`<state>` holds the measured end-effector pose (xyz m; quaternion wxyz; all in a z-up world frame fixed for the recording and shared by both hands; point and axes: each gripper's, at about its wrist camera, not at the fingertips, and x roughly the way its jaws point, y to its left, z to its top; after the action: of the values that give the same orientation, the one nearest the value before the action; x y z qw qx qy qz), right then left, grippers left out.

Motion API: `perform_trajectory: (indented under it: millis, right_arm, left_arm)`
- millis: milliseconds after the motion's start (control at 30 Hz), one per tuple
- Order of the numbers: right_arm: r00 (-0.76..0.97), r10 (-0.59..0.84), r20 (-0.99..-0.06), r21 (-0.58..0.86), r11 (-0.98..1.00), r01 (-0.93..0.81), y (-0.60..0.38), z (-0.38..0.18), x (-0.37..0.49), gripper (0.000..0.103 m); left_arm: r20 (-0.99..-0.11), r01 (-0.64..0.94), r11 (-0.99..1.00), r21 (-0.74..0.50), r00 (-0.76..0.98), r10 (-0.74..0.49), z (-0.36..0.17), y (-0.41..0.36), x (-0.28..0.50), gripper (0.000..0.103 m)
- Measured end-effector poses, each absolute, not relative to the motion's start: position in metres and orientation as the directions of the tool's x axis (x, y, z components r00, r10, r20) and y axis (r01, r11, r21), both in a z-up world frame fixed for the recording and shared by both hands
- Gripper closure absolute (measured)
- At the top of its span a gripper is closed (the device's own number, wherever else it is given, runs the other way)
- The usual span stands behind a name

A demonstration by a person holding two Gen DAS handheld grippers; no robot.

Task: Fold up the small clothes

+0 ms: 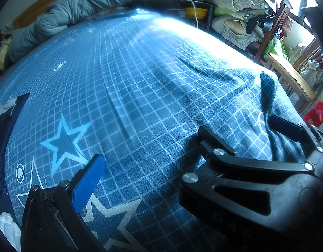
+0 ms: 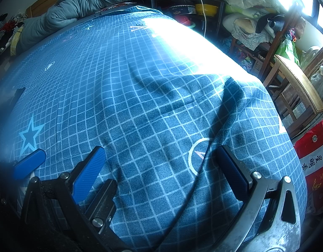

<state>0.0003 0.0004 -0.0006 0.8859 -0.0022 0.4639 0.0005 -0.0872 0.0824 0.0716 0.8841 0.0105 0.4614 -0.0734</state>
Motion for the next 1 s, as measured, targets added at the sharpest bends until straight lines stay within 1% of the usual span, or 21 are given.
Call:
perform_trajectory:
  millis: [67,100,133,167,1000]
  right_arm:
    - [0.57,0.0,-0.822,-0.002,1.0,-0.003,0.0002,-0.0004,0.0002,0.0]
    - [0.569,0.0,-0.822,-0.002,1.0,-0.003,0.0003,-0.0006,0.0003,0.0]
    - [0.57,0.0,-0.822,-0.003,1.0,-0.003,0.0003,-0.0003,0.0003,0.0]
    - [0.569,0.0,-0.822,-0.002,1.0,-0.003,0.0002,-0.0005,0.0003,0.0]
    - [0.569,-0.001,-0.823,-0.004,1.0,-0.003,0.0004,-0.0004,0.0003,0.0]
  left_arm:
    - [-0.818,0.139,0.989,-0.052,0.563,-0.122,0.0717,0.0826,-0.0874,0.0]
    - [-0.828,0.139,0.99,-0.034,0.55,-0.106,0.0708,0.0822,-0.0874,0.0]
    - [-0.817,0.139,0.989,-0.057,0.562,-0.126,0.0714,0.0828,-0.0878,0.0]
    - [-0.826,0.139,0.99,-0.036,0.554,-0.108,0.071,0.0821,-0.0873,0.0]
    - [-0.824,0.139,0.989,-0.045,0.555,-0.115,0.0711,0.0824,-0.0881,0.0]
